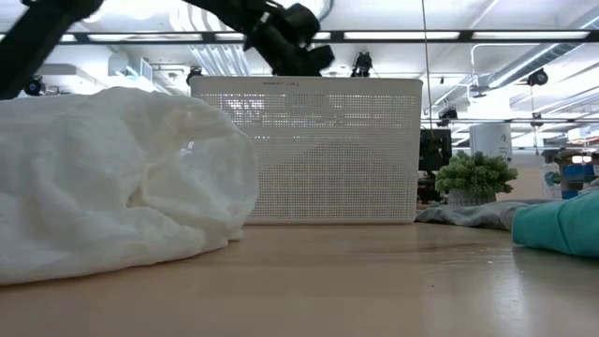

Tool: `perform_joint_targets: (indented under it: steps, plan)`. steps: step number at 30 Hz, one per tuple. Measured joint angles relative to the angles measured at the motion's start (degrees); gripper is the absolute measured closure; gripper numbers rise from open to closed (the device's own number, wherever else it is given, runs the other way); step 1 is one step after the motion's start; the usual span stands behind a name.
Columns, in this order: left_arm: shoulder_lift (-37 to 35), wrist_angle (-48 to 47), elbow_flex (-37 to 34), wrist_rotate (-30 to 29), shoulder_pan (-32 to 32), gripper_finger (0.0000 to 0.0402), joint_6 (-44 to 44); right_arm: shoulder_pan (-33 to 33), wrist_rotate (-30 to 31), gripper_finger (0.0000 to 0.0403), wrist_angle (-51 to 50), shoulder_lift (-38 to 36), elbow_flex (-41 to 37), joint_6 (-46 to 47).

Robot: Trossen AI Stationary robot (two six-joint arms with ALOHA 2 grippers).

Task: Sort clothes
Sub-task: Put the blue shirt into the white laundry bin

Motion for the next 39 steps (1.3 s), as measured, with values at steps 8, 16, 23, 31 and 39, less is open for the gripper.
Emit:
perform_joint_targets:
  steps: [8, 16, 23, 31, 39]
  plan:
    - [11.8, -9.9, 14.2, 0.4, -0.3, 0.0401, 0.5, 1.2, 0.0, 0.0403, -2.6, -1.4, -0.1, 0.8]
    - [16.3, -12.8, 18.1, 0.6, -0.8, 0.0401, 0.3, 1.2, 0.0, 0.0403, -4.4, -1.3, -1.0, 1.2]
    - [16.4, -10.6, 16.2, 0.6, -2.2, 0.0402, -4.0, 1.2, 0.0, 0.0403, -4.3, -1.1, -1.4, 1.1]
    - [16.4, -8.5, 15.0, -3.6, -5.4, 0.0402, -12.3, 1.2, 0.1, 0.0403, -4.3, -0.9, -1.4, 0.6]
    - [16.4, -6.3, 14.8, -6.5, -6.4, 0.0401, -14.6, 1.2, 0.1, 0.0403, -4.1, -0.9, -1.4, 0.5]
